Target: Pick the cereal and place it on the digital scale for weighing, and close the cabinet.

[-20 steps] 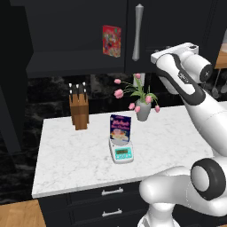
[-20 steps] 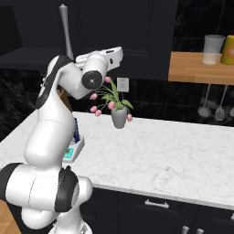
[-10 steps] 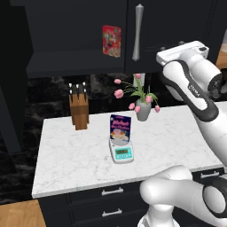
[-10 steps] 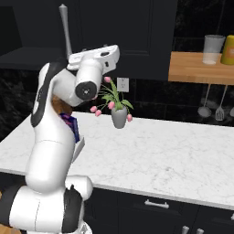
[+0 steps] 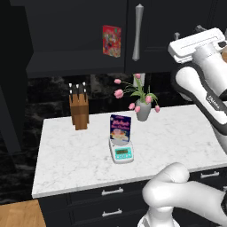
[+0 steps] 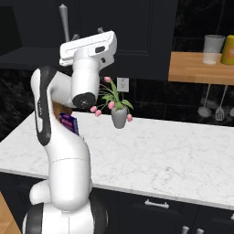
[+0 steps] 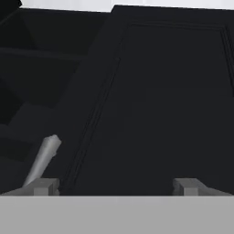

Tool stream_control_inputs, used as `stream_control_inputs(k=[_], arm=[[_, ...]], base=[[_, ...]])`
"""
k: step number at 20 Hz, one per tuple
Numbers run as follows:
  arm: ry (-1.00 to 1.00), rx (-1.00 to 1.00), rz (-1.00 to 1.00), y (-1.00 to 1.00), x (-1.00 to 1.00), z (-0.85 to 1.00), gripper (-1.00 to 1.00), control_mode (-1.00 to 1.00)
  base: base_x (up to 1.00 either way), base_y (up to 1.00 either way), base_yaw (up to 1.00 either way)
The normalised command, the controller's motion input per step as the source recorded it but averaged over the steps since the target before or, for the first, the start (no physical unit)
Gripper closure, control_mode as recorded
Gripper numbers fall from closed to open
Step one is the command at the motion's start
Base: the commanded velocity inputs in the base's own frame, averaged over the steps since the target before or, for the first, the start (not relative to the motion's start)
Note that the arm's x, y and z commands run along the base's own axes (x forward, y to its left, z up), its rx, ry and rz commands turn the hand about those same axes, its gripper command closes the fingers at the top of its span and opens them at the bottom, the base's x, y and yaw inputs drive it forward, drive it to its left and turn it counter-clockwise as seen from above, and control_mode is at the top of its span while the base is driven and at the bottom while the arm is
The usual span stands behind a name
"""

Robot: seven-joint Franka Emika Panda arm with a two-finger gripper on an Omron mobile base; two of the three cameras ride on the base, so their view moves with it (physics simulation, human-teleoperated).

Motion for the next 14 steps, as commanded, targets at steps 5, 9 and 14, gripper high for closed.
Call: stream_control_inputs(k=[5,9,14], arm=[[0.41,-0.33,0.0,-0.09,-0.53,0.13,-1.0,-1.0],[0.56,-0.5,0.0,-0.06,-0.67,0.14,-1.0,-1.0],[0.09,-0.64,0.0,-0.01,-0.78,0.08,-1.0,-1.0]], base=[[0.0,0.0,0.0],[0.0,0.0,0.0],[0.0,0.0,0.0]])
